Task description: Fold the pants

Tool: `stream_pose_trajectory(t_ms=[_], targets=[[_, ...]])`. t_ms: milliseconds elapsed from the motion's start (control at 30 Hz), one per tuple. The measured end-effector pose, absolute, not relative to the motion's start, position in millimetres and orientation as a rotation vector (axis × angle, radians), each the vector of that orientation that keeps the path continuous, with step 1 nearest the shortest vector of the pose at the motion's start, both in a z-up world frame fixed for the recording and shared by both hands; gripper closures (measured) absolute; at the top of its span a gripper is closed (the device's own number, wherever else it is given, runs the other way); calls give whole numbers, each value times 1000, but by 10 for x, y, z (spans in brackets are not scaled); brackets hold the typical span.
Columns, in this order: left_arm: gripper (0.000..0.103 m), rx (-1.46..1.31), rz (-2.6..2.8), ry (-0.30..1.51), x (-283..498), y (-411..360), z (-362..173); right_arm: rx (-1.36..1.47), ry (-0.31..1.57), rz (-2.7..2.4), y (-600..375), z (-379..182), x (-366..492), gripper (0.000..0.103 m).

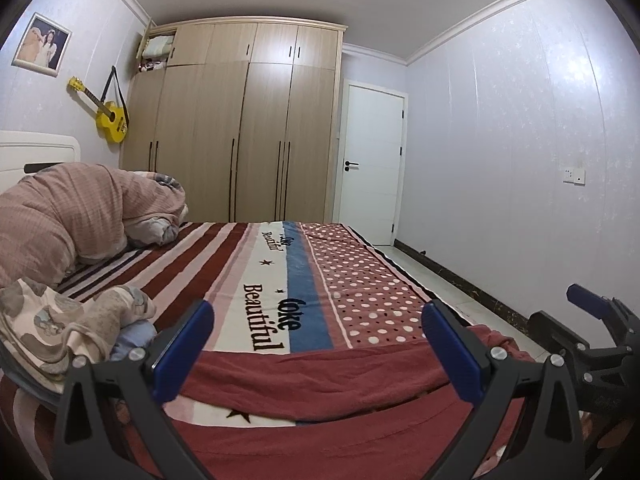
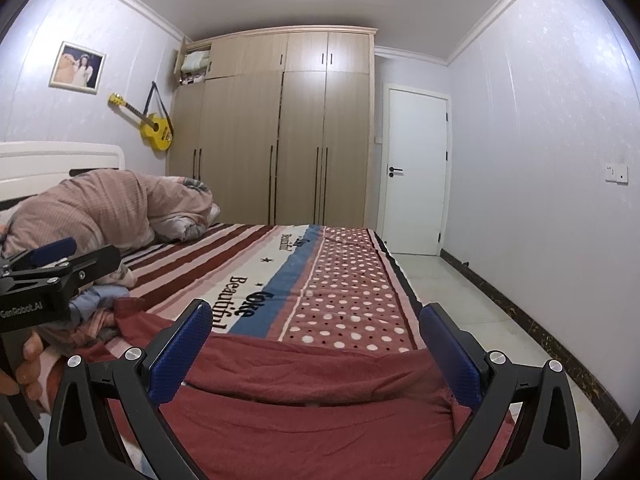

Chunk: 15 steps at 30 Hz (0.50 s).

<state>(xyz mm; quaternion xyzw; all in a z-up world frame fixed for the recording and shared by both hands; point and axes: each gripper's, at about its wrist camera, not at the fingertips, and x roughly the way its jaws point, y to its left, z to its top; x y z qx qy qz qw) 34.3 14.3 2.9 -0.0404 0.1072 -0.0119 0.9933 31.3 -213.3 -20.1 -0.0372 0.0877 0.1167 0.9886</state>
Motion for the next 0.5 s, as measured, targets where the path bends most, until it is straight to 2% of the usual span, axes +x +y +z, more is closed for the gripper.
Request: stream_pose_trajectory(t_ms=[500], targets=[[1, -56, -8, 223, 215, 187, 66, -73, 178, 246, -2128, -218, 259, 1]])
